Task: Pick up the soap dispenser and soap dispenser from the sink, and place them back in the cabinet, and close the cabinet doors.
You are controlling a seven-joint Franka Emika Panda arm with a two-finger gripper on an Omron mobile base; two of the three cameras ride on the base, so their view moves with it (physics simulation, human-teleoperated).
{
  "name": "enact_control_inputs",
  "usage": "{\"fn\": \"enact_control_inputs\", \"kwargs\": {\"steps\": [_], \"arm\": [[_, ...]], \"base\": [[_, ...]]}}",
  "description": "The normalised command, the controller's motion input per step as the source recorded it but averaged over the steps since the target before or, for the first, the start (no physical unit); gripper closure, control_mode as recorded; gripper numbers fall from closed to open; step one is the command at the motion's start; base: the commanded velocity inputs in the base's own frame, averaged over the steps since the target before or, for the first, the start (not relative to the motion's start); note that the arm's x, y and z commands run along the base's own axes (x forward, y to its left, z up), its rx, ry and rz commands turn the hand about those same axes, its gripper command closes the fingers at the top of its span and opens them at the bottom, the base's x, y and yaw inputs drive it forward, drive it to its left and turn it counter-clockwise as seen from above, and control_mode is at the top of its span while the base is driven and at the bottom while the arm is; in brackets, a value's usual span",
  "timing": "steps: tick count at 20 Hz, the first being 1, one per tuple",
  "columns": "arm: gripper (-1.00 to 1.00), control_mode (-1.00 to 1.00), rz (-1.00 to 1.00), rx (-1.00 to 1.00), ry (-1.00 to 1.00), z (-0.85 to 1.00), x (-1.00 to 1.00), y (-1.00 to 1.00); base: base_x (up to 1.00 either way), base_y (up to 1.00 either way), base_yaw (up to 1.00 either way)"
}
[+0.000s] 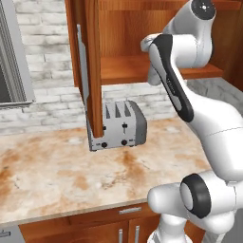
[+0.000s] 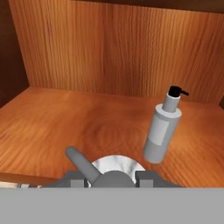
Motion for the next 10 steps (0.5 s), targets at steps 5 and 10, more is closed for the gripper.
{"fn": "enact_control_inputs", "kwargs": {"steps": [5, 10], "arm": [[1.00, -1.00, 0.00, 0.00, 0.00, 0.00, 0.32, 0.03], [1.00, -1.00, 0.00, 0.00, 0.00, 0.00, 0.32, 0.06]], "base": [[0.00, 0.00, 0.00], [0.00, 0.00, 0.00]]}}
